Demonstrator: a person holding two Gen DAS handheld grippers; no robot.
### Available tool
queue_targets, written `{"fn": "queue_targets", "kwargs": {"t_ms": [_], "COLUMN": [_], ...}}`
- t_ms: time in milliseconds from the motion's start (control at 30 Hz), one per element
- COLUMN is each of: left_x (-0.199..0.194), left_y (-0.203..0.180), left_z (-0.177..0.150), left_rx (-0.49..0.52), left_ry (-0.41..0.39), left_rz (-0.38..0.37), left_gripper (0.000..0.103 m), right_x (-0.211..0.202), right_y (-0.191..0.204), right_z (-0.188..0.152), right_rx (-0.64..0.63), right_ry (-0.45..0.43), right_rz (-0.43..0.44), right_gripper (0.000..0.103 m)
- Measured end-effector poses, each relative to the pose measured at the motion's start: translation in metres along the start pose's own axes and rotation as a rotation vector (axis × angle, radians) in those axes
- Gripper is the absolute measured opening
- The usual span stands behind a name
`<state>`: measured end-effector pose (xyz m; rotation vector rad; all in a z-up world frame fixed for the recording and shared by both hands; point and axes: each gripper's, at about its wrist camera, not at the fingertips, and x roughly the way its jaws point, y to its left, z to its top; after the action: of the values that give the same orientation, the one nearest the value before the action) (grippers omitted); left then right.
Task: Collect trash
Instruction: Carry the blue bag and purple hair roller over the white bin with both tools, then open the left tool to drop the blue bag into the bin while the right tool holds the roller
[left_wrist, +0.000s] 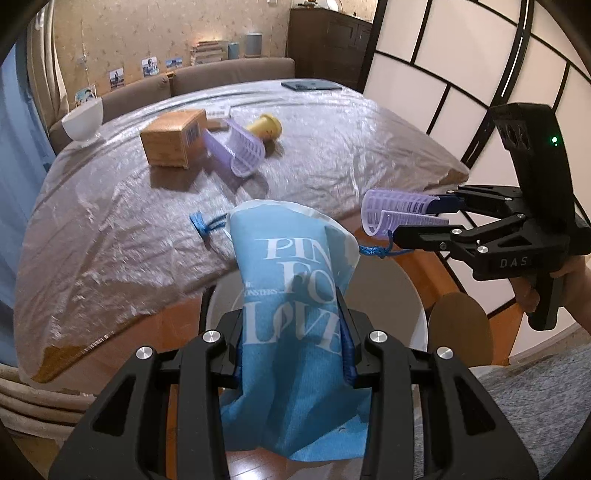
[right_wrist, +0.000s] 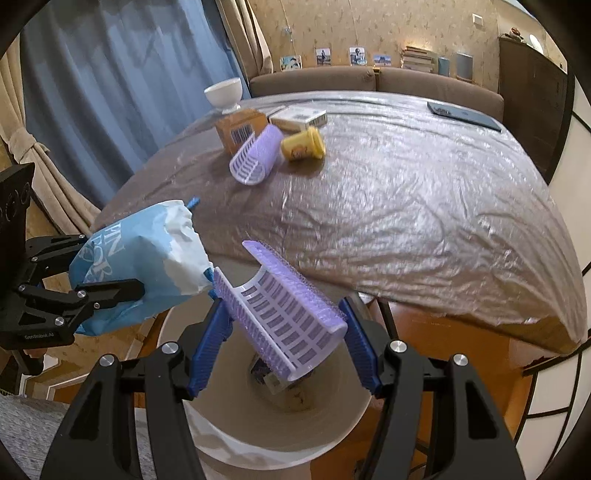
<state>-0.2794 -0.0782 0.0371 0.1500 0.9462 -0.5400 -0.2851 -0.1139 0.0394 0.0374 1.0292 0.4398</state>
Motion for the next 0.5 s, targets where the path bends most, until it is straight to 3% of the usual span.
{"fn": "queue_targets", "kwargs": {"t_ms": [500], "left_x": [0.017], "left_y": [-0.013], "left_z": [-0.018], "left_rx": [0.007], "left_ry": [0.041], "left_rz": [0.0], "left_gripper": [0.039], "right_x": [0.019], "right_y": [0.006], "right_z": [-0.017], "right_rx": [-0.024], "right_ry": [0.052], "right_rz": [-0.011], "right_gripper": [0.061]}}
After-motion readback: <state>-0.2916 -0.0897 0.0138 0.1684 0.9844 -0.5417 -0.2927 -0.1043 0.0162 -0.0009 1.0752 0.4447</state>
